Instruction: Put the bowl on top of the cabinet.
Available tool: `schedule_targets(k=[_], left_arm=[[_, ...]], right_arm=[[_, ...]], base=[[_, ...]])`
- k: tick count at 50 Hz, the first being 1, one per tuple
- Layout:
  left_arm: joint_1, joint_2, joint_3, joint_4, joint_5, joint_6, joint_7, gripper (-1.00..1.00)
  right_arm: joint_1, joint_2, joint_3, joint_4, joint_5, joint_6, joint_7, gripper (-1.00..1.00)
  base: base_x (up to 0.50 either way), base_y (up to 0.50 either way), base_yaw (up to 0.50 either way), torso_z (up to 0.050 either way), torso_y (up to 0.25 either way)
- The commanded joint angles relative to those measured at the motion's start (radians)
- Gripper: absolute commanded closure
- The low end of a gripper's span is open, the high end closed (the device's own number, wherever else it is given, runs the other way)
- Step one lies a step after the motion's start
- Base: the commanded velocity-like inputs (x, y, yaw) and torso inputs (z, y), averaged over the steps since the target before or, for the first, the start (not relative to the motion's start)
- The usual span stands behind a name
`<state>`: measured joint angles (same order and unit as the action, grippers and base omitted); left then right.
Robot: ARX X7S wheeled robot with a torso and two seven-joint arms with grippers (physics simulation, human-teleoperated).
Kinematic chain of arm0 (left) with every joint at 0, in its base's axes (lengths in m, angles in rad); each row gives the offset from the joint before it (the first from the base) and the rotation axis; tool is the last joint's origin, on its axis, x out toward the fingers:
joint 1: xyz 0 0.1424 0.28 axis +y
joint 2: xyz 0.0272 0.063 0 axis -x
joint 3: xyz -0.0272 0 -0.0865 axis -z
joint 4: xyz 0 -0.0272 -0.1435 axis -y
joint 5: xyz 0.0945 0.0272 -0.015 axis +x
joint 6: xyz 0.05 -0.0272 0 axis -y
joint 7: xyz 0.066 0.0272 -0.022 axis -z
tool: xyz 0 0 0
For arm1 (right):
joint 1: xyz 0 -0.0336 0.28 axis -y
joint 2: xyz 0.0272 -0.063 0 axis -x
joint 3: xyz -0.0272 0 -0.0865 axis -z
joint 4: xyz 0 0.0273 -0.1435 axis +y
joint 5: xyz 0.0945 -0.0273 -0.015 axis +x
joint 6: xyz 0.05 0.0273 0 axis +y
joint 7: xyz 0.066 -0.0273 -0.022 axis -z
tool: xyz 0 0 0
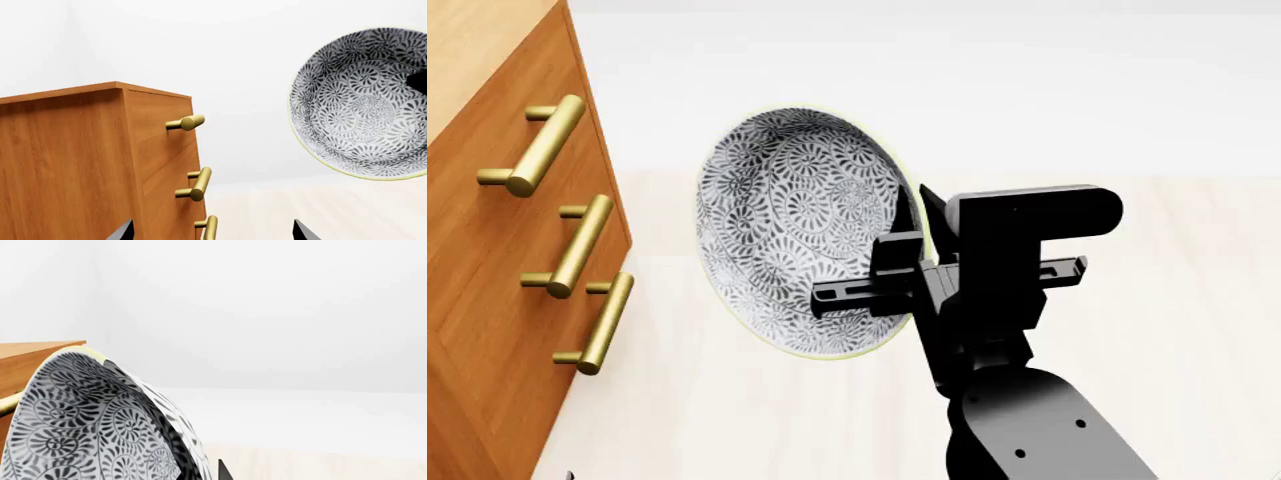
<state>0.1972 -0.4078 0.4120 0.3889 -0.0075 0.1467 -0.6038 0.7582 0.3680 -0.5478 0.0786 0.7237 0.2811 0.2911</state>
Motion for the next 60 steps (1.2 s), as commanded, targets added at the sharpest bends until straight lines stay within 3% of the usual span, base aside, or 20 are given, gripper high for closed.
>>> schedule_targets(k=[1, 9, 11, 12, 22, 30, 38, 41, 51, 53, 55, 60], left_arm=[[0.002, -0.006, 0.008, 0.009, 0.009, -0.008, 0.001, -1.00], [0.003, -0.014, 0.003, 0.057, 0.004, -0.039, 0.000, -1.00], [-0.033, -0.010, -0.001, 0.096, 0.005, -0.159, 0.003, -1.00], [-0.041, -0.021, -0.006, 0.101, -0.046, -0.112, 0.036, -1.00], [-0.136, -0.013, 0.014, 0.244, -0.017, -0.413, 0.044, -1.00], [-0.205, -0.002, 0.013, 0.319, -0.119, -0.588, 0.112, -1.00], [-0.249, 0.005, 0.040, 0.335, -0.094, -0.665, 0.104, -1.00], [-0.265, 0.034, 0.004, 0.344, -0.148, -0.760, 0.096, -1.00], [-0.299, 0.031, 0.011, 0.391, -0.215, -0.885, 0.135, -1.00], [-0.295, 0.037, -0.030, 0.365, -0.291, -0.809, 0.207, -1.00], [-0.296, 0.044, -0.029, 0.357, -0.257, -0.755, 0.191, -1.00], [-0.368, 0.042, -0.036, 0.329, -0.313, -0.857, 0.230, -1.00]], right_arm=[[-0.008, 0.024, 0.004, -0.030, 0.011, -0.010, -0.053, 1.00], [-0.012, 0.029, 0.002, -0.036, 0.015, -0.011, -0.060, 1.00], [-0.017, 0.033, 0.003, -0.053, 0.018, -0.011, -0.058, 1.00], [-0.020, 0.033, 0.000, -0.055, 0.015, -0.014, -0.060, 1.00], [-0.035, 0.023, -0.013, -0.028, -0.002, -0.045, -0.082, 1.00], [-0.044, 0.025, -0.021, -0.044, -0.009, -0.049, -0.080, 1.00], [-0.054, 0.029, -0.025, -0.057, -0.014, -0.054, -0.077, 1.00], [-0.056, 0.030, -0.026, -0.058, -0.015, -0.055, -0.075, 1.00], [-0.059, 0.034, -0.030, -0.073, -0.018, -0.052, -0.068, 1.00], [-0.061, 0.034, -0.030, -0.073, -0.016, -0.053, -0.068, 1.00], [-0.061, 0.035, -0.031, -0.076, -0.017, -0.051, -0.065, 1.00], [-0.057, 0.033, -0.032, -0.075, -0.017, -0.046, -0.062, 1.00]], base=[[0.00, 0.00, 0.00, 0.000, 0.000], [0.00, 0.00, 0.00, 0.000, 0.000], [0.00, 0.00, 0.00, 0.000, 0.000], [0.00, 0.00, 0.00, 0.000, 0.000], [0.00, 0.00, 0.00, 0.002, 0.001], [0.00, 0.00, 0.00, 0.000, 0.000], [0.00, 0.00, 0.00, 0.000, 0.000], [0.00, 0.00, 0.00, 0.000, 0.003], [0.00, 0.00, 0.00, 0.000, 0.000], [0.00, 0.00, 0.00, 0.000, 0.000], [0.00, 0.00, 0.00, 0.000, 0.000], [0.00, 0.00, 0.00, 0.000, 0.000]])
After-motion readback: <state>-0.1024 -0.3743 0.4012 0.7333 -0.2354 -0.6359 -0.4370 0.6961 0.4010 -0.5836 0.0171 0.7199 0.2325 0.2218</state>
